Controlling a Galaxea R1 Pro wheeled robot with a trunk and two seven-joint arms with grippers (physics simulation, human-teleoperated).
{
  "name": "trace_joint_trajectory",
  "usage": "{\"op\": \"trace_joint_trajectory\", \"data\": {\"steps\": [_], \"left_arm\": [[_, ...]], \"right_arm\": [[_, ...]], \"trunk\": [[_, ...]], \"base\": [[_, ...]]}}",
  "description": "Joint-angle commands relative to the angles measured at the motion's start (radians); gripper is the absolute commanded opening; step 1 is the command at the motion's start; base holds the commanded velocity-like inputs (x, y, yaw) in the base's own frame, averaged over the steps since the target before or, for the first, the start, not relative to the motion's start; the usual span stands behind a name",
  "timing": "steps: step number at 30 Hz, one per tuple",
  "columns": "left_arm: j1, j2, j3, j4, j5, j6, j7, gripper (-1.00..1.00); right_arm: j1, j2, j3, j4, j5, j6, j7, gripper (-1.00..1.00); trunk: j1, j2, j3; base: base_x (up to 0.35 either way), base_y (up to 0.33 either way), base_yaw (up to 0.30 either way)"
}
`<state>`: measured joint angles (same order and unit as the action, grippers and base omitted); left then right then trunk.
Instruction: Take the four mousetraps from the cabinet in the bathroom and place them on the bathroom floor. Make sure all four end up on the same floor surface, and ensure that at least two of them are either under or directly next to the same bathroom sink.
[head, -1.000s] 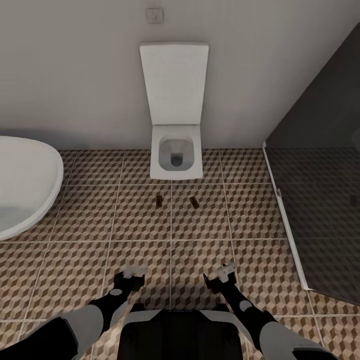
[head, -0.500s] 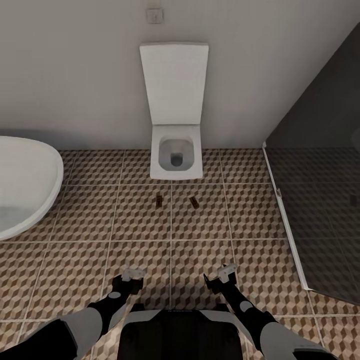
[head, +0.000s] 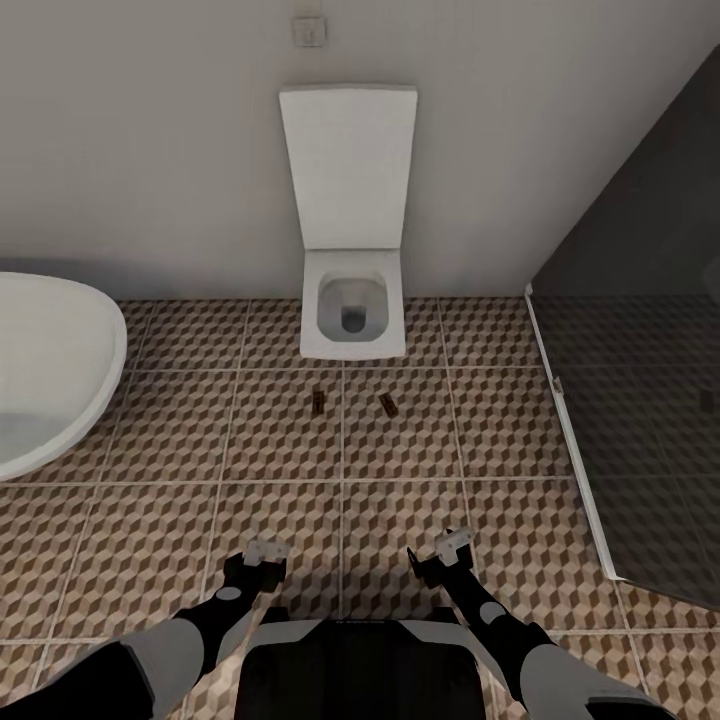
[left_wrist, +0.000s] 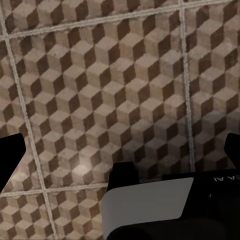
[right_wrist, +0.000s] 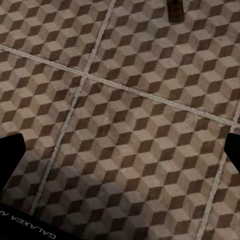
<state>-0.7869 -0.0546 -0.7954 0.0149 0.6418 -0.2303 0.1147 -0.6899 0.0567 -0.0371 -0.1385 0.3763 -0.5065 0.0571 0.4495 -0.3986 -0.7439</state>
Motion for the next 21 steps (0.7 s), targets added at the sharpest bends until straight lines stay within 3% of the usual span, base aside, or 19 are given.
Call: {"op": "trace_joint_trajectory", "data": {"steps": [1,21], "left_arm": [[0.000,-0.001,-0.008,0.002,0.004,-0.003,0.003,1.00],[0.001,-0.002,-0.008,0.000,0.004,-0.003,0.003,1.00]], "right_arm": [[0.000,0.000,-0.004,0.000,-0.001,-0.003,0.006,1.00],[0.000,0.002,-0.003,0.000,-0.001,-0.003,0.006,1.00]], "trunk": [[0.001,-0.001,-0.001],[0.001,-0.001,-0.001]], "base": [[0.000,0.000,0.000],[0.000,0.000,0.000]]}}
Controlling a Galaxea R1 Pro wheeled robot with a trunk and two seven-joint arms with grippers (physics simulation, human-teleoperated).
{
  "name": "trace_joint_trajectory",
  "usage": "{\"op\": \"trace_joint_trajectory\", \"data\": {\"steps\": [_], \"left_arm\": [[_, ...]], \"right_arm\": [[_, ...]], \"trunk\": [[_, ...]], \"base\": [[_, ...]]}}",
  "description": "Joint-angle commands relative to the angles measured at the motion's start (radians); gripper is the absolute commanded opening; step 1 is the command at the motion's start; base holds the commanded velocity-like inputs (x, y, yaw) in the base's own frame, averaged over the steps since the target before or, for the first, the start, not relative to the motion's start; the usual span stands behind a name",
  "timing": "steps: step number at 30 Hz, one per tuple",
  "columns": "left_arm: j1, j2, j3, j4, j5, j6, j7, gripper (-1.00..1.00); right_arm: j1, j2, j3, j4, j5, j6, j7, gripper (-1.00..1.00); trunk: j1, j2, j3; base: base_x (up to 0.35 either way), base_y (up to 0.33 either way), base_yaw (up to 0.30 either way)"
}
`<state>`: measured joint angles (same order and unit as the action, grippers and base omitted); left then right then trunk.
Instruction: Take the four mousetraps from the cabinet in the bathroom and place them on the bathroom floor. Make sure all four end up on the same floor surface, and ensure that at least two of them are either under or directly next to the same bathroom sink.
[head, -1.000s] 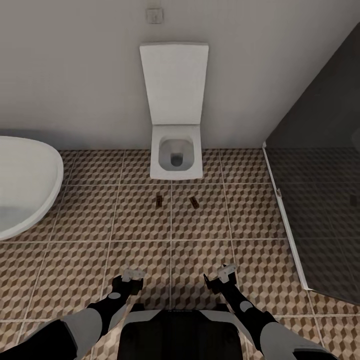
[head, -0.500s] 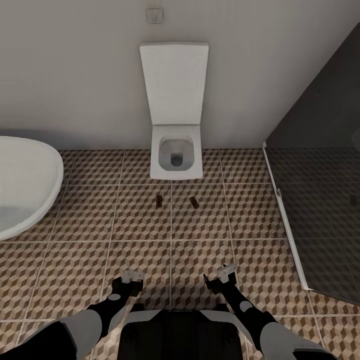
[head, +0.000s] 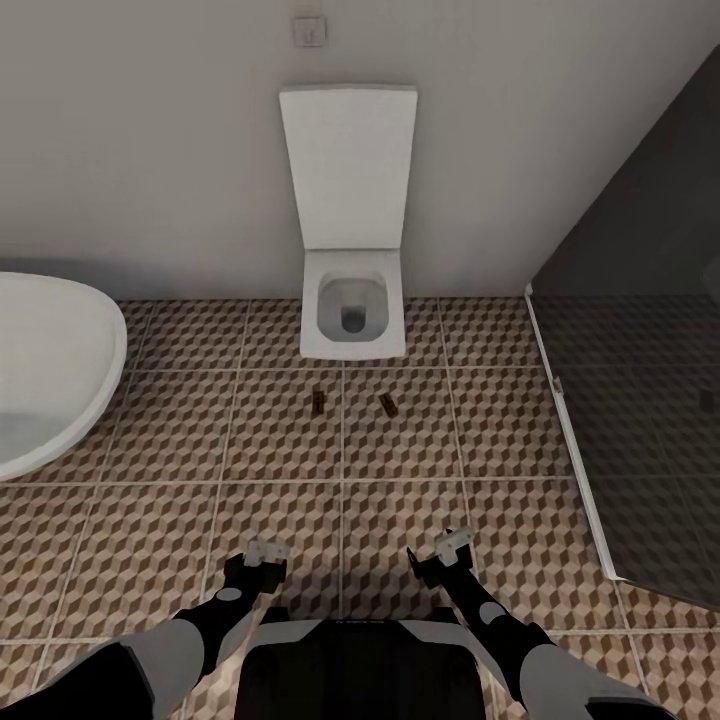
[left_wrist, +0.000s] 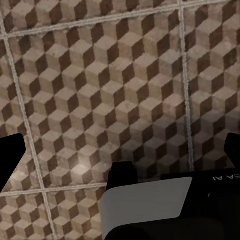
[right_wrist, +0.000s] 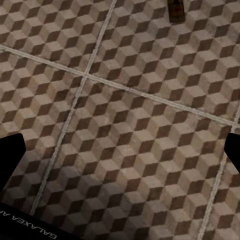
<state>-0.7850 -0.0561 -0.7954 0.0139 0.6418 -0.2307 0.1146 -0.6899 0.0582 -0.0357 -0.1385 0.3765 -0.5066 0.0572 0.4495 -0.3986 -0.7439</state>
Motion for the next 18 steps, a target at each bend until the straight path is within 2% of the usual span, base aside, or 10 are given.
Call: {"op": "trace_joint_trajectory", "data": {"steps": [1,18], "left_arm": [[0.000,-0.001,-0.008,0.001,0.004,-0.003,0.004,1.00],[0.000,-0.001,-0.009,0.001,0.004,-0.003,0.005,1.00]], "right_arm": [[0.000,0.000,-0.004,0.000,-0.001,-0.003,0.005,1.00],[0.000,-0.001,-0.001,0.000,-0.001,-0.015,0.004,1.00]], "trunk": [[0.001,-0.001,-0.001],[0.001,-0.001,-0.001]], "base": [[0.000,0.000,0.000],[0.000,0.000,0.000]]}}
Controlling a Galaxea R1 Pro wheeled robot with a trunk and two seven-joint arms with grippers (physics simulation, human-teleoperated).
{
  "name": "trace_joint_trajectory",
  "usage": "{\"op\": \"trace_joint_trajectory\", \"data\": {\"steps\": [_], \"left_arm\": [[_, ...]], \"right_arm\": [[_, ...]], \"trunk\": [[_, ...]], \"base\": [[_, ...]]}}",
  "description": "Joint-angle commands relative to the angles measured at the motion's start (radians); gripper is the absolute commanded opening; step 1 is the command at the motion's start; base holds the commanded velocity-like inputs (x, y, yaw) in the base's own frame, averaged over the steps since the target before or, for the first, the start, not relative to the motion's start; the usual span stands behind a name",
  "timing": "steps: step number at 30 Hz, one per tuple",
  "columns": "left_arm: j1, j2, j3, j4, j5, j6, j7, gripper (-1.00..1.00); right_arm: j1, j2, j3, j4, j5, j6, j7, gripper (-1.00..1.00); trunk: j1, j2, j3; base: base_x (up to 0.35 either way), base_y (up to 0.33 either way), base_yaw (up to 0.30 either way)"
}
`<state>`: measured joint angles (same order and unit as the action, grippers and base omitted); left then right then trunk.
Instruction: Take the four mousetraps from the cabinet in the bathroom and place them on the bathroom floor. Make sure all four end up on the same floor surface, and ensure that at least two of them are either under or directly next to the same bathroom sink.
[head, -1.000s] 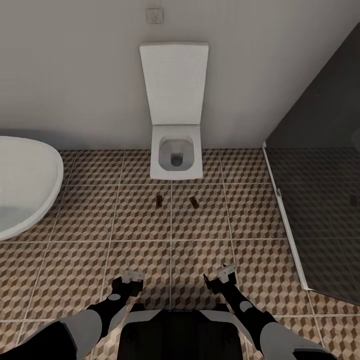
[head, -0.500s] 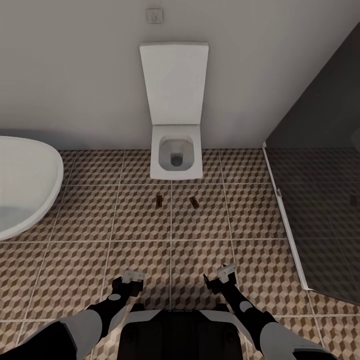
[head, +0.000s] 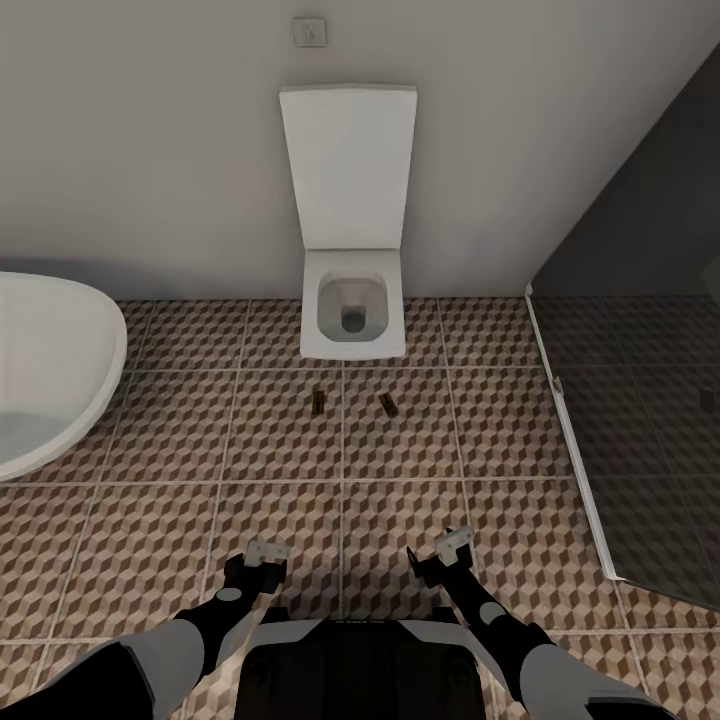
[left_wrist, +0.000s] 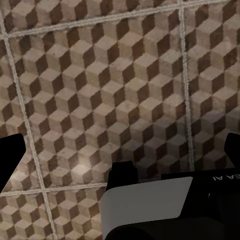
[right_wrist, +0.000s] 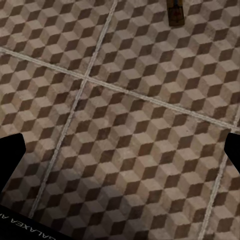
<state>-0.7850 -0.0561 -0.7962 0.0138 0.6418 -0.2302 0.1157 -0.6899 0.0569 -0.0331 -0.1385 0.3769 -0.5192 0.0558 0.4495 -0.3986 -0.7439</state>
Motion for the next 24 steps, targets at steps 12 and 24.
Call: {"op": "trace_joint_trajectory", "data": {"steps": [12,24], "left_arm": [[0.000,-0.001,-0.009,0.002,0.004,-0.002,0.005,1.00],[0.000,-0.002,-0.009,0.002,0.004,0.000,0.007,1.00]], "right_arm": [[0.000,0.001,-0.003,0.000,-0.001,-0.004,0.006,1.00],[0.006,0.001,-0.004,0.000,-0.001,-0.004,0.006,1.00]], "trunk": [[0.001,-0.001,-0.001],[0.001,-0.001,-0.001]], "base": [[0.000,0.000,0.000],[0.000,0.000,0.000]]}}
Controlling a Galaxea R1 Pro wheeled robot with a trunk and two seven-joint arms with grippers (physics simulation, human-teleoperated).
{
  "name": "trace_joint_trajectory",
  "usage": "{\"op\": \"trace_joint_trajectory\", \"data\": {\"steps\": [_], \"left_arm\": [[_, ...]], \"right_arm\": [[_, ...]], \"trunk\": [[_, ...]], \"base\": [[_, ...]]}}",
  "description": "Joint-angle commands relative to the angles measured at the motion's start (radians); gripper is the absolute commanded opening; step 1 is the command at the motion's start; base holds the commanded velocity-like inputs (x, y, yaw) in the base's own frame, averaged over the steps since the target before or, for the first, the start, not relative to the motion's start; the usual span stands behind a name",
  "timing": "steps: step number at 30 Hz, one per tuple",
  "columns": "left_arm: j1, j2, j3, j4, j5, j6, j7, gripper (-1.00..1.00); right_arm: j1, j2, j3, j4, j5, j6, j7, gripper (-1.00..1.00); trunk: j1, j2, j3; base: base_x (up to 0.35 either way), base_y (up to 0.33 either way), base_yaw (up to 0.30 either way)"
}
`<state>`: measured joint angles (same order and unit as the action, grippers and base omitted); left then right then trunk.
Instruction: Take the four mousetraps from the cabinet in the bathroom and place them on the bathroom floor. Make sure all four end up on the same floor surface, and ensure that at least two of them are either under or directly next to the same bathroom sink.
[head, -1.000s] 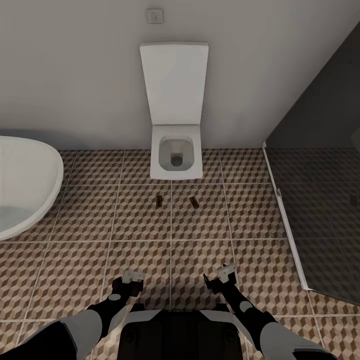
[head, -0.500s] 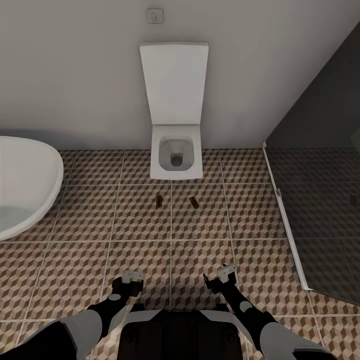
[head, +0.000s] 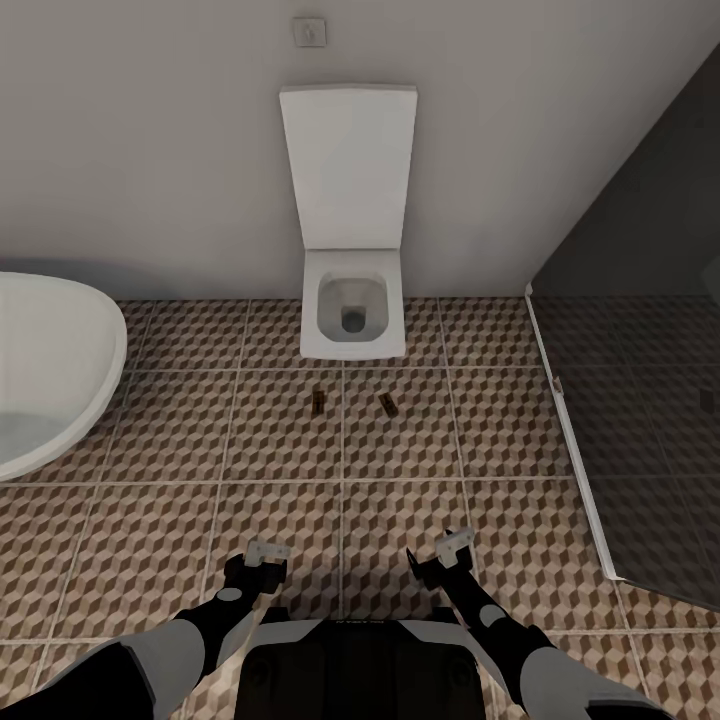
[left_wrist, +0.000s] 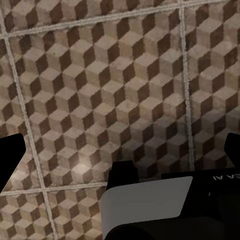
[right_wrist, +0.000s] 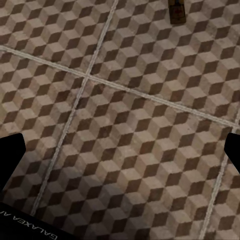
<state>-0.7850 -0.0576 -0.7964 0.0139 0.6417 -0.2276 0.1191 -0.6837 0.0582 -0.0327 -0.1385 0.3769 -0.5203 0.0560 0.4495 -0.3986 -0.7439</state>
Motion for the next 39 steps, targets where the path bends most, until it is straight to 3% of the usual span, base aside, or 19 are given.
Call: {"op": "trace_joint_trajectory", "data": {"steps": [1,18,39], "left_arm": [[0.000,-0.001,-0.008,0.001,0.004,-0.003,0.004,1.00],[0.000,-0.001,-0.008,0.001,0.004,-0.004,0.004,1.00],[0.000,0.000,-0.007,0.001,0.004,-0.004,0.002,1.00]], "right_arm": [[0.000,0.000,-0.004,0.000,-0.001,-0.003,0.006,1.00],[0.002,0.000,-0.005,0.000,-0.003,-0.008,0.004,1.00],[0.001,-0.001,-0.006,0.000,-0.004,-0.009,0.004,1.00]], "trunk": [[0.001,-0.001,-0.001],[0.001,-0.001,0.000],[0.001,-0.001,0.032]], "base": [[0.000,0.000,0.000],[0.000,0.000,0.000],[0.000,0.000,0.000]]}}
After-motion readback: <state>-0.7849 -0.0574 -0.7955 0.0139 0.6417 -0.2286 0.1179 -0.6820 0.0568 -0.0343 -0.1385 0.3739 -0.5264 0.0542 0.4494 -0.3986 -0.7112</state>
